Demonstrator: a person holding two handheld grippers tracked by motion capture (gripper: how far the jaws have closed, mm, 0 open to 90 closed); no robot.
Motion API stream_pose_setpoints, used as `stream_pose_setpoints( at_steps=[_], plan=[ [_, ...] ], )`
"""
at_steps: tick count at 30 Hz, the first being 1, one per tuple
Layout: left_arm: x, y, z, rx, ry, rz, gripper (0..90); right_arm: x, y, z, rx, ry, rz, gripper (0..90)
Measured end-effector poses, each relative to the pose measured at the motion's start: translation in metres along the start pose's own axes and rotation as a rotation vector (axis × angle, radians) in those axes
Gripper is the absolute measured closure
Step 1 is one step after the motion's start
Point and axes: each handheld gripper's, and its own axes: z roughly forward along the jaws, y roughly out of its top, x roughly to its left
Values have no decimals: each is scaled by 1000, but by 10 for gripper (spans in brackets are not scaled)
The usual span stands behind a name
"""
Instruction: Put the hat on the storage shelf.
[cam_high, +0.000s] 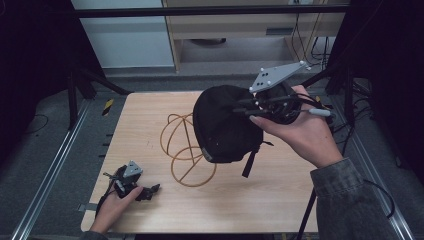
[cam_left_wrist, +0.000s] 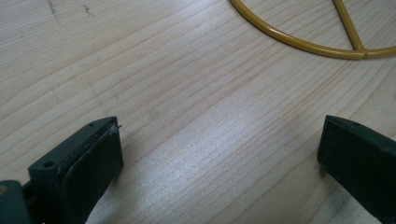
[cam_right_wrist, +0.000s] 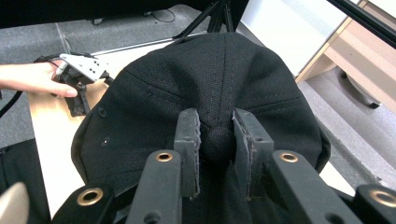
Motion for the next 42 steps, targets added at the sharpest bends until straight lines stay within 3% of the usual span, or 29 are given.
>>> stream_pose_setpoints(
  at_steps=[21,32,42],
  plan=[
    [0,0,0,-2,1,-3,0,6,18,8,-8,7,-27,729],
    [0,0,0,1,-1,0,0,13,45,28,18,17,-72,728],
    [0,0,0,1,-1,1,0,15,54,45,29,26,-81,727]
  ],
)
